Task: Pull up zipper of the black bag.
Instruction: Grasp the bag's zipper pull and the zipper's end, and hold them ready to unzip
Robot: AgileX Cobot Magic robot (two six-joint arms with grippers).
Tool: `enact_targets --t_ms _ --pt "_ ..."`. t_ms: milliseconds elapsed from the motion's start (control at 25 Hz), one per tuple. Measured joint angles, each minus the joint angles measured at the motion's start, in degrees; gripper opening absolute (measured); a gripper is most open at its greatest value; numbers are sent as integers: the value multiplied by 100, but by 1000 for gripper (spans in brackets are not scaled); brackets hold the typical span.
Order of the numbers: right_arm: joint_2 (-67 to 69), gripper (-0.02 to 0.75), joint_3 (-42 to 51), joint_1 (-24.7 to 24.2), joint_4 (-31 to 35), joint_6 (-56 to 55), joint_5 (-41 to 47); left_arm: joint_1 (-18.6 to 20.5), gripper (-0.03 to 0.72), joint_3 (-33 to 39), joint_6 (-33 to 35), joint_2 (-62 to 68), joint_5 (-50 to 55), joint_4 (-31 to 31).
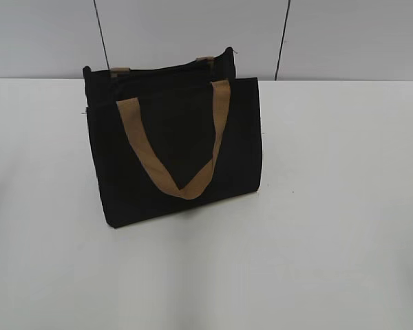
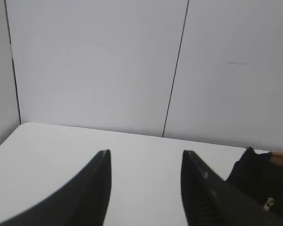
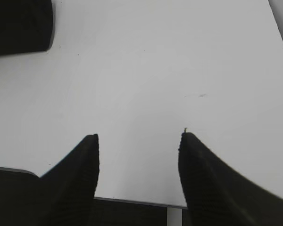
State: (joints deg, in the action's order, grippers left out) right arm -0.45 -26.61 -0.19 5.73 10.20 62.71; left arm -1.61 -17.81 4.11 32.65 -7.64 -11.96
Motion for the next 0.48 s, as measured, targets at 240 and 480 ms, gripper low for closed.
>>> enact_targets --t_ms 240,480 --pt "0 414 0 0 0 0 0 0 363 271 -299 1299 -1830 46" --pt "0 414 0 0 0 0 0 -7 363 284 -648 2955 -2835 1790"
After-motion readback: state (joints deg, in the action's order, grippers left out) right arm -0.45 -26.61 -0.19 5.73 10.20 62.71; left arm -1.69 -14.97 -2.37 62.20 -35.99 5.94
